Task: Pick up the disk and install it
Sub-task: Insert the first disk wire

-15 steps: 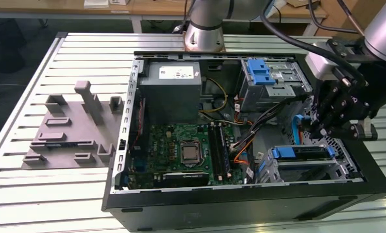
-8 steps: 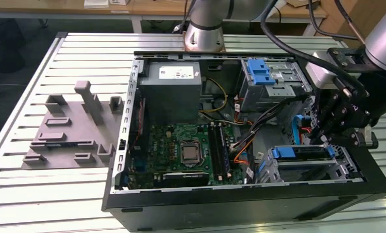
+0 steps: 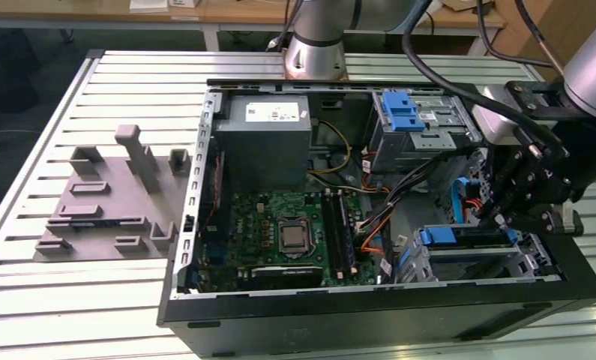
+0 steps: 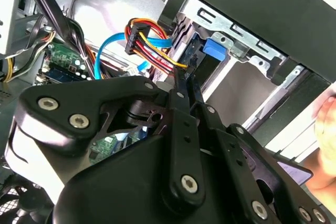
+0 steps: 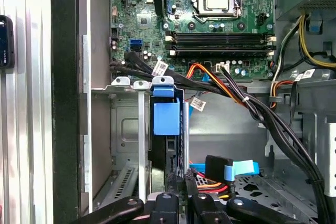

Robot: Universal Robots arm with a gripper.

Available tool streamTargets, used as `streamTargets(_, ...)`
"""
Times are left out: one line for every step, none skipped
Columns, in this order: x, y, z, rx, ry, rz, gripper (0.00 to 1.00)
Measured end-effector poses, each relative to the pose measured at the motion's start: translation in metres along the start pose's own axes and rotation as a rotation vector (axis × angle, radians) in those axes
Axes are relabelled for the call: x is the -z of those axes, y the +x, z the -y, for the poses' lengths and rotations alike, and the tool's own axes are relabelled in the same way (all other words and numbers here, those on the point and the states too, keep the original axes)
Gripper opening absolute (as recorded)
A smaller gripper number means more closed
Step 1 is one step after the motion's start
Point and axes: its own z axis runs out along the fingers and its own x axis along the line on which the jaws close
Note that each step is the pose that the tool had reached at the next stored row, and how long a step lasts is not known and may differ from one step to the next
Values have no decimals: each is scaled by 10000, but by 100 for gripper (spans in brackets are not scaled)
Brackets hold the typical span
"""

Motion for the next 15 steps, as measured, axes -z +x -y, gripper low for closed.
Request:
streamTargets(-4, 7, 0, -19, -2, 0, 16)
streamTargets(-8, 10, 0, -34, -3, 1, 16)
streamTargets(-12, 15, 0, -43, -3, 2, 16)
streamTargets(-17, 19, 1, -48, -3, 1, 16)
streamTargets(-22, 21, 1, -52, -3, 2, 16)
streamTargets(-26, 22, 1, -56, -4, 1, 16)
streamTargets(-29, 22, 1, -59, -6, -1, 16)
streamTargets(-32, 22, 1, -61, -9, -2, 16)
streamTargets(-36, 23, 1, -63, -12, 0, 16)
streamTargets(-39, 23, 1, -64, -16, -1, 16)
streamTargets(-42, 23, 1, -65, -20, -1, 16)
streamTargets(-47, 23, 2, -66, -24, 0, 16)
streamTargets(-51, 23, 2, -68, -28, 0, 16)
streamTargets(-54, 23, 2, -69, -32, -1, 16)
streamTargets(-57, 23, 3, -70, -37, -2, 16)
